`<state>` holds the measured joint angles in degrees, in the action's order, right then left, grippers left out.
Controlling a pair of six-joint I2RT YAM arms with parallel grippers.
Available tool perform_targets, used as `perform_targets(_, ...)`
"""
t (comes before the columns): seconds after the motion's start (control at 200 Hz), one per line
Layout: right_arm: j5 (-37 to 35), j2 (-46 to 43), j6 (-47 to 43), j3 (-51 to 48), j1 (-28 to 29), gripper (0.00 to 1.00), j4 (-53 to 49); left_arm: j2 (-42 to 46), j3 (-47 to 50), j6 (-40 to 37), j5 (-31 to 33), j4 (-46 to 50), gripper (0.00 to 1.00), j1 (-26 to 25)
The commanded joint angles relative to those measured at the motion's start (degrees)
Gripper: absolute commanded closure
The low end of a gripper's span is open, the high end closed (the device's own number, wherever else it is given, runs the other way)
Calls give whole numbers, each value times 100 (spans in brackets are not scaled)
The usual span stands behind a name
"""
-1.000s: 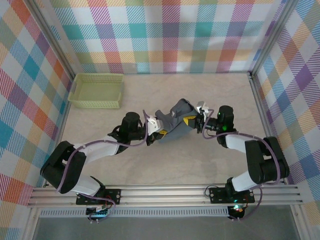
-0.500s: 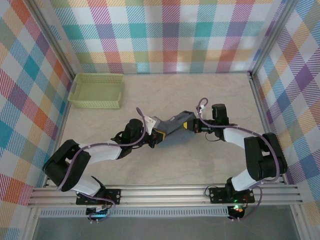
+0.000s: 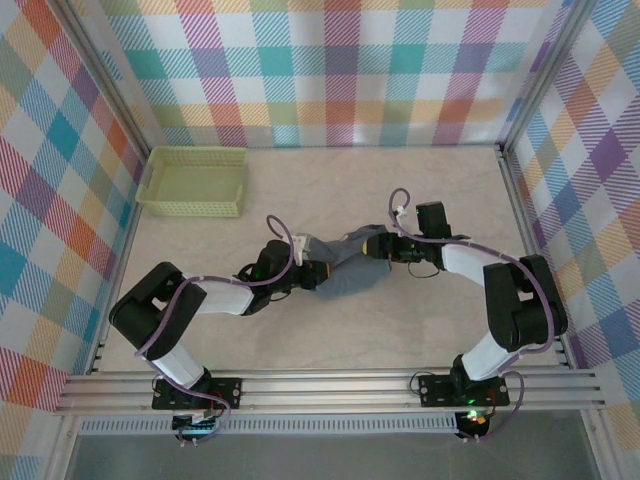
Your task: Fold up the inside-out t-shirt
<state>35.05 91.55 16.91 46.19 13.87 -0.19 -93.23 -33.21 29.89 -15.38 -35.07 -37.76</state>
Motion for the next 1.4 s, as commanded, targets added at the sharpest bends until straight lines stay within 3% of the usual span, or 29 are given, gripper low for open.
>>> perform_targets(0.0, -439, -112, -161, 309, -6, 33, -802, 406, 61, 320, 358, 159, 71, 84)
perform_targets(0.09, -713, -213, -267, 546, -49, 32, -1286, 849, -20, 228, 532, 746, 62, 181)
perform_targets(0.225, -797, -213, -311, 829, -77, 30, -1542, 1062, -266, 166, 443, 1354, 58, 525)
perform_targets(0.365, -820, 64, -292, 1163, -77, 30, -1679, 683, -762, 179, 112, 1898, 57, 808)
perform_targets(0.665, -616, 657, -289, 1801, -9, 38, -1854, -143, -1575, 296, -355, 2135, 60, 825)
perform_targets(0.835, -670, 843, -310, 2019, 27, 58, -1923, -398, -1804, 283, -377, 2162, 74, 823)
perform_targets(0.965, -634, 1027, -367, 2237, 73, 77, -1926, -465, -1941, 189, -214, 2236, 94, 831)
perform_targets(1.06, -718, 1043, -416, 2280, 101, 79, -1836, -230, -1738, 200, 119, 2028, 100, 831)
perform_targets(1.4, -1102, 1515, -334, 2330, 116, 77, -1372, 137, -1173, 315, 1063, 1932, 100, 831)
